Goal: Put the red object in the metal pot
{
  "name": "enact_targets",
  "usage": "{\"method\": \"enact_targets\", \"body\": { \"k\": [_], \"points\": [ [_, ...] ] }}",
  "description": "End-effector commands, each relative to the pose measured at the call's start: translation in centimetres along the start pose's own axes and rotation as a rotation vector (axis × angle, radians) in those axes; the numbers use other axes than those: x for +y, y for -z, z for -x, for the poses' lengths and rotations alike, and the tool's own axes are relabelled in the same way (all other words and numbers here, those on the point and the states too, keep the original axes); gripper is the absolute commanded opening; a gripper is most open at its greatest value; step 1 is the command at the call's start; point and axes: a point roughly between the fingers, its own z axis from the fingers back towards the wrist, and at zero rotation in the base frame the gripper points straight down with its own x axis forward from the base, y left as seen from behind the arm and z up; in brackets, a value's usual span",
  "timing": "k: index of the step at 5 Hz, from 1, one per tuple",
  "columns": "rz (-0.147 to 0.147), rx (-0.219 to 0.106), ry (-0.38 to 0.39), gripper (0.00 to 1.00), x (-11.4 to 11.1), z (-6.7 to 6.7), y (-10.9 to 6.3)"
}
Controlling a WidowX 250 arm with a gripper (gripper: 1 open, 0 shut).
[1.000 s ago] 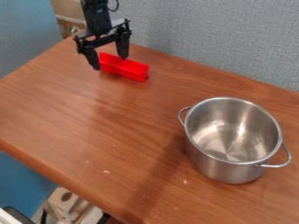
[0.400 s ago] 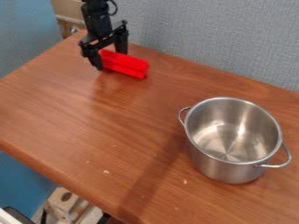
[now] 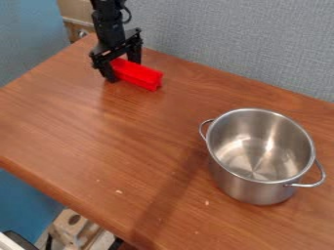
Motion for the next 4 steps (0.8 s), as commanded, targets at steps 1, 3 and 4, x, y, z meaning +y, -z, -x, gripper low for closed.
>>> {"method": "enact_targets", "body": {
  "k": [1,3,4],
  "points": [
    [0.061,-0.070,0.015,1.00,-1.9,-0.6,-1.4],
    [0.087,-0.123,0.010,1.00,-2.7,-1.1,-0.1],
    [0.096,-0.150,0.006,1.00,-3.0,-1.4,0.7]
  ]
}}
